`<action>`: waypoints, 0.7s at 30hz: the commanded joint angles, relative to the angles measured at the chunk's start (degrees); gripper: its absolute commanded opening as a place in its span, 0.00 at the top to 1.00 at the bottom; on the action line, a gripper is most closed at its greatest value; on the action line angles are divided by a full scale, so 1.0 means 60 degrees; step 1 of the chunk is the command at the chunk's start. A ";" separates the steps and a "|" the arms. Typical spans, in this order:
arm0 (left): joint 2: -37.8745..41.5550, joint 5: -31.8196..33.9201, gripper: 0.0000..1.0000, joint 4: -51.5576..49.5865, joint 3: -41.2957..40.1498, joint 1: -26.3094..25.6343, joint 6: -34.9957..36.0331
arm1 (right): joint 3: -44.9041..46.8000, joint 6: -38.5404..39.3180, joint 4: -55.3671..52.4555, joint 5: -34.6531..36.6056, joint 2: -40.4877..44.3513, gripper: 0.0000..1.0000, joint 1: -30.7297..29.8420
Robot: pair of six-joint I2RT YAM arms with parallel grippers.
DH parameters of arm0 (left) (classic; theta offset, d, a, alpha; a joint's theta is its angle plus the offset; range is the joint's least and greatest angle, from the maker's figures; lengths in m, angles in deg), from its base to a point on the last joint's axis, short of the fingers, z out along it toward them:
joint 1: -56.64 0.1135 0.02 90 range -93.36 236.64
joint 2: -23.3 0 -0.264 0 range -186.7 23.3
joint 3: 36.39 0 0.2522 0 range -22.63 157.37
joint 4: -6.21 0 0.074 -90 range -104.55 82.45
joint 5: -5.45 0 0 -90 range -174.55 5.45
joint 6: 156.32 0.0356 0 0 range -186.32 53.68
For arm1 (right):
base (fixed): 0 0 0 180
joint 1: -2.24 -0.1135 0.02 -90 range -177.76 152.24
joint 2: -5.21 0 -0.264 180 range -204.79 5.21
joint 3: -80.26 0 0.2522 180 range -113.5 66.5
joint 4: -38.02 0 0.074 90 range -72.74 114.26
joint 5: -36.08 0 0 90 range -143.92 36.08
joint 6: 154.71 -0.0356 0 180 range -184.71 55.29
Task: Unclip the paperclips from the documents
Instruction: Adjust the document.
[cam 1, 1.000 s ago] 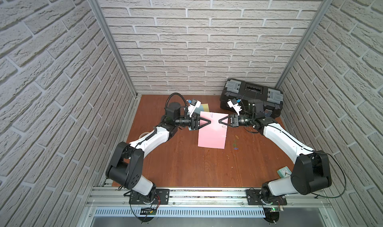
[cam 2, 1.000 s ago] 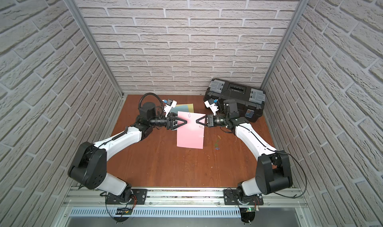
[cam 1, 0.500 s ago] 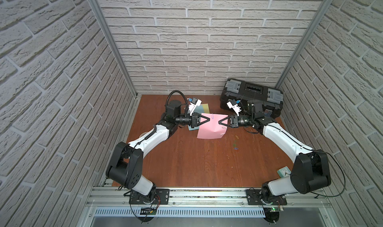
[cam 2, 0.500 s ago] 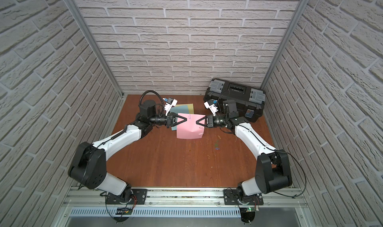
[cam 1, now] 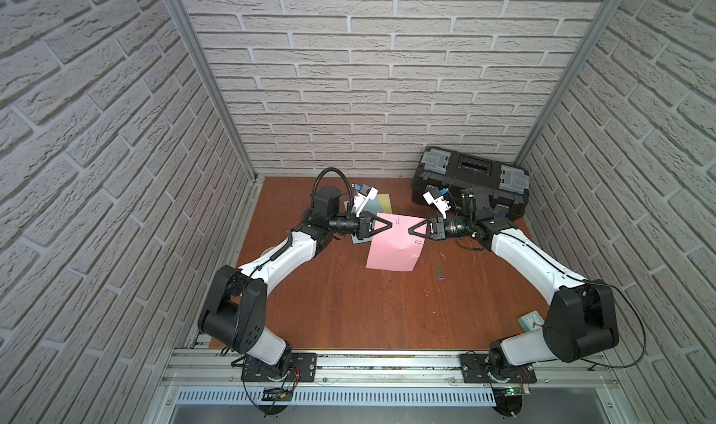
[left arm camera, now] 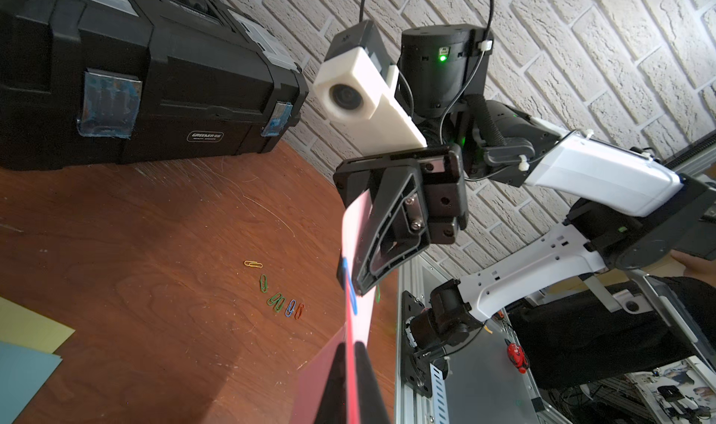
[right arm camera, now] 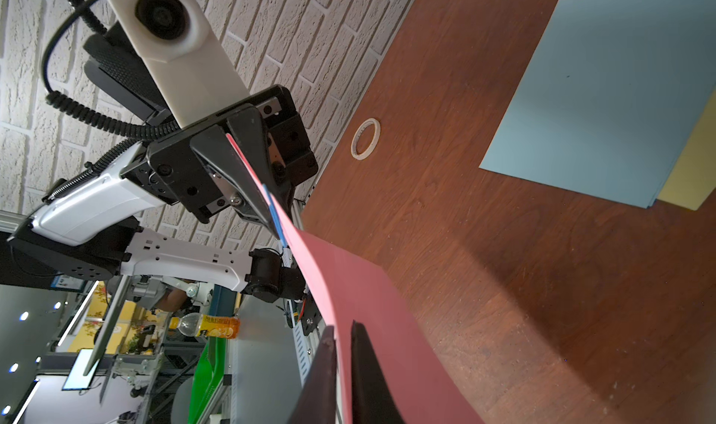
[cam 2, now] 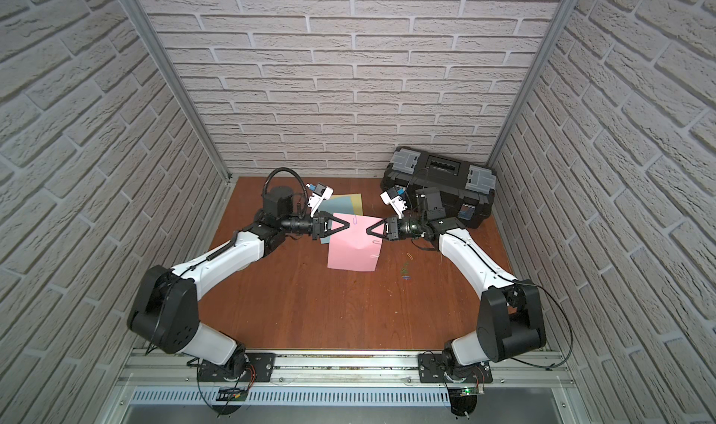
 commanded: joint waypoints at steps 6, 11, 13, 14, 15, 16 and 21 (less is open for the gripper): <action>0.0246 -0.0110 1.00 -0.1470 0.0660 0.0131 0.1276 | -0.0857 0.1791 -0.1943 0.0940 0.0016 0.48 -0.0015; 0.0474 0.0039 1.00 -0.3217 0.0885 0.0233 0.2556 | -0.1124 0.2620 -0.2770 0.1659 0.0154 0.37 -0.0020; 0.0631 0.0185 1.00 -0.3891 0.0937 0.0270 0.2993 | -0.1252 0.2886 -0.3020 0.1914 0.0208 0.35 -0.0022; 0.0720 0.0273 1.00 -0.4212 0.0951 0.0271 0.3214 | -0.1340 0.3018 -0.3136 0.2010 0.0202 0.34 -0.0022; 0.0825 0.0382 1.00 -0.4513 0.0970 0.0275 0.3417 | -0.1440 0.3146 -0.3242 0.2049 0.0223 0.33 -0.0015; 0.0907 0.0439 1.00 -0.4748 0.0974 0.0272 0.3566 | -0.1530 0.3251 -0.3317 0.2069 0.0215 0.33 -0.0011; 0.1224 0.0550 1.00 -0.5707 0.0989 0.0272 0.4106 | -0.1940 0.3832 -0.3383 0.1713 0.0309 0.32 -0.0123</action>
